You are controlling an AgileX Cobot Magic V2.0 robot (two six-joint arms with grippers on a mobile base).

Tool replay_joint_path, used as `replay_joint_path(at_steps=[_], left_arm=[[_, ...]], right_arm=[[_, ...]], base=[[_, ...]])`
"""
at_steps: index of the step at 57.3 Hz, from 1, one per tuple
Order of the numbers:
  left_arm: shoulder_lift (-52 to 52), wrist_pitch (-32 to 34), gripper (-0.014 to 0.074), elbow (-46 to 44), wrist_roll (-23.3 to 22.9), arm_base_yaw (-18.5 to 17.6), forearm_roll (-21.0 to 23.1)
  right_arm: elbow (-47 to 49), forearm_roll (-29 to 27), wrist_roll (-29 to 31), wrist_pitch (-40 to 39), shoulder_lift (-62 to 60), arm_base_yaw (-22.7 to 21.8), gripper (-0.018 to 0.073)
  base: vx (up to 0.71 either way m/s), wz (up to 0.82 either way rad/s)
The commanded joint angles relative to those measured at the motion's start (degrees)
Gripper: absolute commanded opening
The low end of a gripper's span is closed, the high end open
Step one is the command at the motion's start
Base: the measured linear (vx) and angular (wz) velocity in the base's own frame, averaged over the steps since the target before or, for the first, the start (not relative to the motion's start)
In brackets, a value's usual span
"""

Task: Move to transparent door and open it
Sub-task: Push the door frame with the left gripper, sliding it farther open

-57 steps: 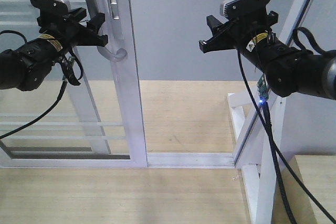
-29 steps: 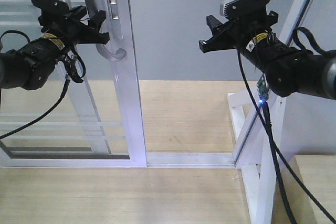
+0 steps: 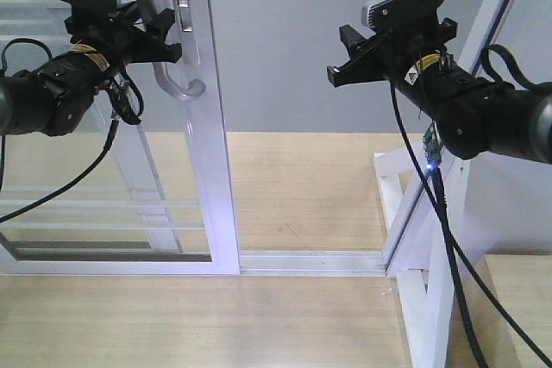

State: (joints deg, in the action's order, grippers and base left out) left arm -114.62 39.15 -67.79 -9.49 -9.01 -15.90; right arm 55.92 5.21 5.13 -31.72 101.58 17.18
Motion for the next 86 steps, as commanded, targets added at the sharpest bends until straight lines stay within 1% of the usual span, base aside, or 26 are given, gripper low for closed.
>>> replay_joint_path(at_steps=[1,9,17,42,47,53,56,62,70,77,81,86], left_arm=[[3.6,3.1,0.0410,-2.0,0.4,1.0,5.8],[3.9,1.4,0.0378,-2.0,0.7,2.3,5.7],[4.6,-1.4,0.0375,-2.0,0.7,4.0,5.7],[8.2,-6.0,0.0376,-2.0,5.0,9.8,5.7],[8.9,-8.1,0.0377,-1.9,6.1,10.7,5.6],[10.2,-13.0,0.0377,-1.7,6.2,11.6,5.5],[11.0,-14.0,0.0377,-0.7,6.7,12.2,5.5],[14.0,-12.6,0.0377,4.3,7.4,13.7,5.6],[19.1,-5.4,0.0377,14.4,7.2,15.2,5.7],[23.9,-0.5,0.0377,23.0,8.0,15.3,5.7],[26.2,1.7,0.0377,26.6,8.6,15.3,5.8],[28.9,2.6,0.0377,29.7,8.6,15.3,6.7]], right_arm=[[1.4,0.0,0.2,-5.0,-2.7,-0.2,0.0353],[1.4,0.0,0.2,-5.0,-2.7,-0.2,0.0353],[1.4,0.0,0.2,-5.0,-2.7,-0.2,0.0353],[1.4,-0.6,0.2,-6.3,-2.7,-0.2,0.0353],[1.4,-1.1,0.2,-6.2,-2.7,-0.2,0.0353],[1.4,-1.1,0.2,-6.3,-2.7,-0.2,0.0353],[1.4,-1.1,0.2,-6.3,-2.7,-0.2,0.0353],[1.4,-1.1,0.2,-6.3,-2.7,-0.2,0.0353],[1.4,-1.1,-0.1,-6.2,-2.7,-0.2,0.0353],[1.4,-1.1,0.1,-5.3,-2.7,-0.2,0.0353],[1.4,-1.1,0.2,-3.1,-3.2,-0.2,0.0353],[1.4,-1.1,0.2,2.3,-4.8,-0.2,0.0353]], base=[[0.00,0.00],[0.00,0.00],[0.00,0.00],[0.00,0.00],[0.00,0.00],[0.00,0.00],[0.00,0.00],[0.00,0.00],[0.00,0.00],[0.00,0.00],[0.00,0.00],[0.00,0.00]])
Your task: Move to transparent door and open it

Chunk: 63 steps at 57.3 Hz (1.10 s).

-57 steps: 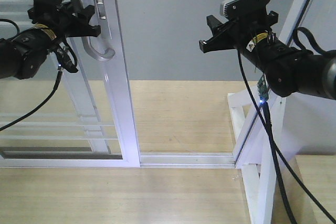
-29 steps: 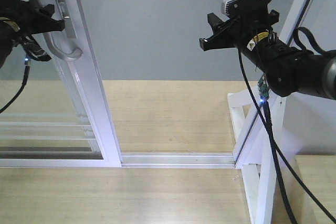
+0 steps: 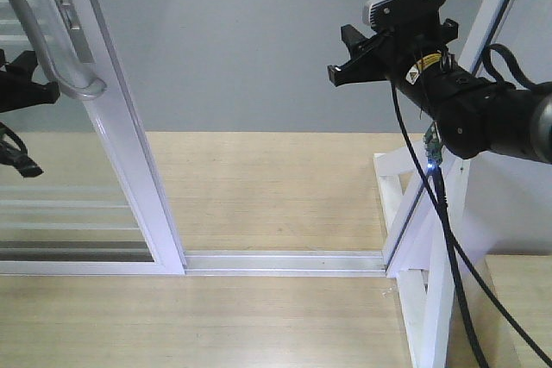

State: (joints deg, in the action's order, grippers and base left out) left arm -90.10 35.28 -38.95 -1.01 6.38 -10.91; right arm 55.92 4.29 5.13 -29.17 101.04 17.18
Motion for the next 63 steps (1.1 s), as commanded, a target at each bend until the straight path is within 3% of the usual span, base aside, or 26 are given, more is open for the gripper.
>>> replay_joint_path(at_steps=[1,10,24,39,43,48,52,58,63], left_arm=[[4.7,6.5,0.0377,1.2,0.2,-0.1,2.0],[8.7,8.3,0.0375,4.9,0.2,-0.1,2.2],[15.7,7.7,0.0372,10.1,0.1,-0.1,2.2],[24.1,-0.1,0.0274,13.9,-2.5,-0.1,1.6],[26.3,-1.7,0.0251,15.1,-3.7,-0.1,-0.4],[29.4,-1.8,0.0234,17.3,-5.0,-0.1,-6.9],[32.0,-1.7,0.0233,18.8,-8.6,-0.2,-9.4],[36.3,-3.0,0.0233,21.8,-17.7,-0.2,-13.4],[40.2,-3.2,0.0233,24.5,-23.0,-0.2,-19.4]], right_arm=[[1.4,-0.1,0.3,1.1,-4.5,-0.2,0.0353],[1.4,-0.1,3.4,7.3,-8.4,-0.2,0.0335],[1.2,-1.9,3.4,14.3,-13.8,-0.2,0.0312],[-11.6,-2.6,3.4,8.9,-23.2,-0.2,0.0312],[-14.8,-3.7,3.3,8.9,-26.4,-0.2,0.0312],[-19.5,-4.8,3.3,8.9,-31.6,-0.2,0.0312],[-23.1,-4.9,3.4,9.4,-36.0,-0.2,0.0312],[-28.7,-4.9,3.2,10.1,-42.9,-0.2,0.0309],[-32.4,-4.9,3.0,11.3,-49.4,-0.2,0.0281]], base=[[0.00,0.00],[0.00,0.00],[0.00,0.00],[0.00,0.00],[0.00,0.00],[0.00,0.00],[0.00,0.00],[0.00,0.00],[0.00,0.00]])
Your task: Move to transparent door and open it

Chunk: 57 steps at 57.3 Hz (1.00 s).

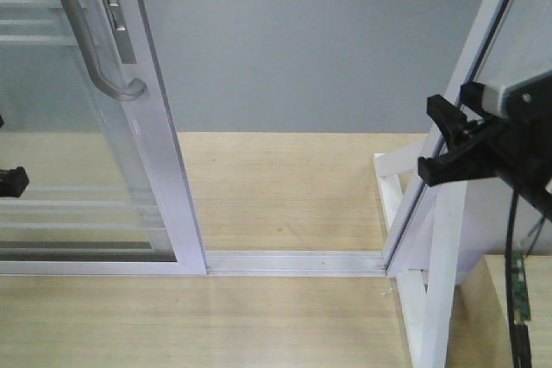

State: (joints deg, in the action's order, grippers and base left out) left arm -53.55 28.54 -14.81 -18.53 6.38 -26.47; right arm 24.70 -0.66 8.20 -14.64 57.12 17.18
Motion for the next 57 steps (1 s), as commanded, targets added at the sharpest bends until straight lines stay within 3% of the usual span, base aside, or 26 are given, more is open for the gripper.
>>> replay_joint_path(at_steps=[1,10,18,27,29,41,57], left_arm=[[4.2,3.5,0.0233,0.9,-6.2,-0.2,-4.9],[11.0,4.0,0.0227,4.5,-17.7,-0.2,-17.0],[16.1,4.0,0.0135,5.7,-28.4,-0.2,-26.2],[19.2,4.0,-0.0010,5.7,-38.1,-0.2,-36.6],[19.6,4.0,-0.0009,5.7,-39.6,-0.2,-38.1],[19.6,5.2,-0.0006,5.7,-40.9,-1.5,-39.6],[19.6,19.3,-0.0006,5.7,-40.9,-1.5,-39.6]], right_arm=[[-1.9,0.0,-0.1,-2.8,-6.9,-0.2,0.0272],[-6.1,0.0,-0.3,2.1,-16.7,-0.2,0.0151],[-8.5,0.0,-0.3,5.6,-24.4,-0.2,-0.0015],[-10.1,0.0,-0.5,8.0,-29.3,-0.2,-0.0010],[-10.2,0.0,-0.5,8.0,-29.9,-0.2,-0.0010],[-10.2,0.0,-0.5,10.5,-30.0,-0.2,-0.0008],[-10.2,0.0,-0.5,11.0,-30.0,-0.2,-0.0008]], base=[[0.00,0.00],[0.00,0.00],[0.00,0.00],[0.00,0.00],[0.00,0.00],[0.00,0.00],[0.00,0.00]])
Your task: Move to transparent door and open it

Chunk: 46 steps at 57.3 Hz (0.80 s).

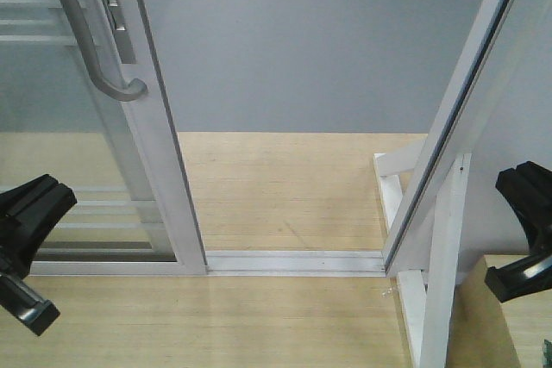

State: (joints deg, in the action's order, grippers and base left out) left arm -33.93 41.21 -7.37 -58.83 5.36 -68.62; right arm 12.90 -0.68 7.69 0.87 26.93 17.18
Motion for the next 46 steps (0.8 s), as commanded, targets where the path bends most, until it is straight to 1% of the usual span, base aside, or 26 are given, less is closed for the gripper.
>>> replay_joint_path(at_steps=[1,7,19,28,32,34,35,36,37,39,40,41,42,43,45,46], left_arm=[[0.0,7.2,-0.0006,-1.7,-0.6,-0.5,2.5],[0.0,10.4,-0.0006,-1.7,-0.4,-0.5,2.4],[0.0,10.5,-0.0006,-1.7,-0.4,-0.5,3.0],[0.0,8.6,-0.0006,-1.9,0.0,-0.5,3.3],[0.0,8.3,-0.0006,-1.9,0.2,-0.5,4.6],[0.0,7.6,-0.0006,-1.9,1.7,-0.5,7.2],[0.0,7.5,-0.0006,-1.9,2.5,-0.5,7.8],[0.0,7.2,-0.0006,-1.8,4.0,-0.5,10.5],[0.0,7.2,-0.0006,-1.7,5.2,-0.5,12.2],[0.0,7.2,-0.0006,-1.5,9.7,-0.5,18.2],[0.0,7.3,-0.0006,-1.4,11.6,-0.5,20.4],[0.0,7.6,-0.0006,-1.0,15.7,-0.6,24.0],[0.0,7.8,-0.0006,-0.8,17.9,-0.8,27.6],[0.0,8.0,-0.0006,-0.6,20.0,-1.0,29.8],[0.0,8.4,-0.0006,0.2,26.1,-1.8,36.0],[0.0,8.5,-0.0006,0.4,29.0,-2.4,37.8]], right_arm=[[1.6,0.0,0.0,-4.5,0.2,-0.2,-0.0008],[1.6,0.0,0.0,-4.5,0.2,-0.2,-0.0008],[1.6,0.0,0.0,-4.5,0.2,-0.2,-0.0008],[1.6,0.0,0.0,-4.5,0.2,-0.2,-0.0008],[1.6,0.0,0.0,-4.5,0.2,-0.2,-0.0008],[1.6,0.0,0.0,-4.5,0.2,-0.2,-0.0008],[1.6,0.0,0.0,-4.5,0.2,-0.2,-0.0008],[1.6,0.0,0.0,-4.5,0.2,-0.2,-0.0008],[1.6,0.0,0.0,-4.5,0.2,-0.2,-0.0008],[1.6,0.0,0.0,-4.5,0.2,-0.2,-0.0008],[1.6,0.0,0.0,-4.5,0.2,-0.2,-0.0008],[1.6,0.0,0.0,-4.5,0.2,-0.2,-0.0008],[1.6,0.0,0.0,-4.5,0.2,-0.2,-0.0008],[1.6,0.0,0.0,-4.5,0.2,-0.2,-0.0008],[1.6,0.0,0.0,-4.5,0.2,-0.2,-0.0008],[1.6,0.0,0.0,-4.5,0.2,-0.2,-0.0008]], base=[[0.00,0.00],[0.00,0.00],[0.00,0.00],[0.00,0.00],[0.00,0.00],[0.00,0.00],[0.00,0.00],[0.00,0.00],[0.00,0.00],[0.00,0.00],[0.00,0.00],[0.00,0.00],[0.00,0.00],[0.00,0.00],[0.00,0.00],[0.00,0.00]])
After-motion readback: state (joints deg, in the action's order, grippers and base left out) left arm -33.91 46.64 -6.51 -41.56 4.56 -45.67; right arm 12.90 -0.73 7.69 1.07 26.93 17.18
